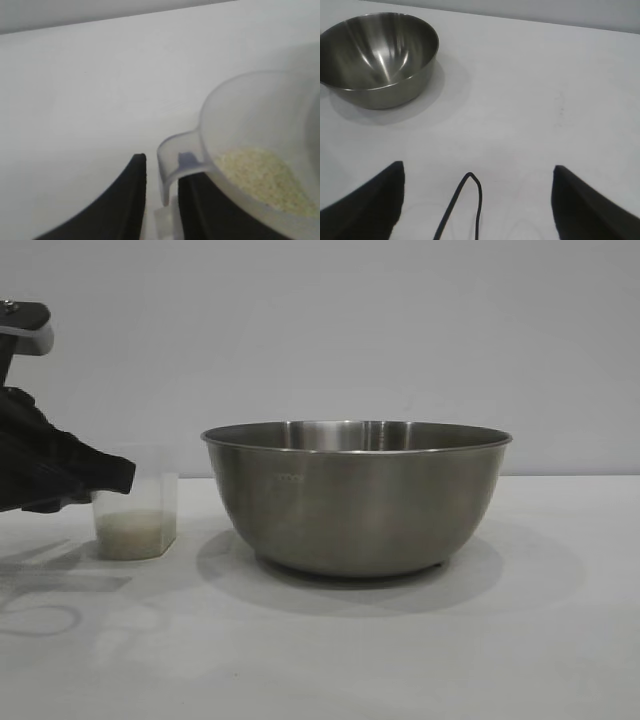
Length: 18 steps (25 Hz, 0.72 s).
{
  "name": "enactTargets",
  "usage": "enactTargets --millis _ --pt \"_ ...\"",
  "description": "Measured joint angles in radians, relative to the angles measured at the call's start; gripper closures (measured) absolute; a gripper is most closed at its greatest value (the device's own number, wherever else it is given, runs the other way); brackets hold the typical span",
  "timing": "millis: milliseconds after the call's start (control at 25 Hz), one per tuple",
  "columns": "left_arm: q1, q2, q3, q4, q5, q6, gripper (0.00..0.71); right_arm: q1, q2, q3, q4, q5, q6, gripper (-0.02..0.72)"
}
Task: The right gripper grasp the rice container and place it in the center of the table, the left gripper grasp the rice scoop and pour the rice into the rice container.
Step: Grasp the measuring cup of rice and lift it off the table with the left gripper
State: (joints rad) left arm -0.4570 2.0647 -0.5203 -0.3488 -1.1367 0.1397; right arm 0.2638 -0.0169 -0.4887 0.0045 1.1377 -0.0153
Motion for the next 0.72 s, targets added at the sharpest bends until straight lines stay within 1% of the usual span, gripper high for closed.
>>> enactTargets --millis 40,80,120,400,520,720 --pt "0.000 0.000 0.000 0.002 0.000 0.008 0.626 0.000 0.000 0.000 0.000 0.000 0.000 0.126" --pt "0.000 0.000 0.000 0.006 0.000 0.022 0.656 0.000 0.000 0.000 0.000 0.000 0.000 0.126" --pt "0.000 0.000 0.000 0.014 0.000 0.034 0.710 0.000 0.000 0.000 0.000 0.000 0.000 0.126" --pt "0.000 -0.006 -0.010 0.025 0.000 0.081 0.710 0.000 0.000 0.000 0.000 0.000 0.000 0.126" --pt "0.000 -0.050 -0.010 0.025 0.005 0.118 0.710 0.000 0.000 0.000 0.000 0.000 0.000 0.126" --pt "0.000 -0.172 -0.012 0.030 0.006 0.214 0.710 0.000 0.000 0.000 0.000 0.000 0.000 0.126"
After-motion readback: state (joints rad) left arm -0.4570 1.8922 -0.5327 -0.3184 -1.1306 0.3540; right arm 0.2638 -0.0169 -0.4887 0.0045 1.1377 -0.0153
